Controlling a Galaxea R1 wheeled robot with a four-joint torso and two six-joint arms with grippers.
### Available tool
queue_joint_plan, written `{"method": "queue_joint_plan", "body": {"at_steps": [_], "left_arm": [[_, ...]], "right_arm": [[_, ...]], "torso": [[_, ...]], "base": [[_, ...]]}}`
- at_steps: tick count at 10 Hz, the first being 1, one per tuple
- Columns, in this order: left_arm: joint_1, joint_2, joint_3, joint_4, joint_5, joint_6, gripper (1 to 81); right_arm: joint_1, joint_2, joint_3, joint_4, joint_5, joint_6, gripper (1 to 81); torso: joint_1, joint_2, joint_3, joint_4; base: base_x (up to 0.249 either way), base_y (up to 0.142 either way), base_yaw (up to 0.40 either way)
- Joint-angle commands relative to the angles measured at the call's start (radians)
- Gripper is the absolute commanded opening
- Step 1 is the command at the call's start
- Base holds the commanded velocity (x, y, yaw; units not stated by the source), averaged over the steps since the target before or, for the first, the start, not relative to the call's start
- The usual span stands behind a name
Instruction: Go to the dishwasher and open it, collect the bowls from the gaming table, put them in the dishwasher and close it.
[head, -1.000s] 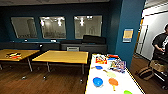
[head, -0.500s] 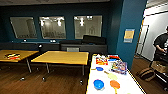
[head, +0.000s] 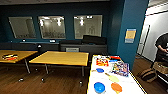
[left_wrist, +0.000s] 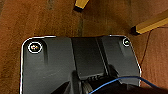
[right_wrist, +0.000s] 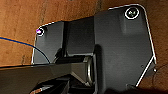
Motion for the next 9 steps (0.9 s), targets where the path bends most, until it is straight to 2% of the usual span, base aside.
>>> {"method": "queue_joint_plan", "body": {"at_steps": [1, 7, 9], "left_arm": [[-0.056, -0.001, 0.008, 0.005, 0.039, 0.006, 81.1], [-0.056, 0.002, 0.008, 0.007, 0.039, 0.004, 81.1], [-0.056, 0.004, 0.008, 0.007, 0.039, 0.006, 81.1]], "right_arm": [[0.048, -0.003, 0.003, 0.0, -0.052, -0.004, 81.1], [0.048, -0.003, -0.001, 0.002, -0.051, -0.004, 81.1], [0.047, -0.003, -0.001, 0.002, -0.051, -0.004, 81.1]], "torso": [[0.0, 0.0, 0.0, 0.0], [0.0, 0.0, 0.0, 0.0], [0.0, 0.0, 0.0, 0.0]], "base": [[0.0, 0.0, 0.0], [0.0, 0.0, 0.0], [0.0, -0.146, 0.0]]}}
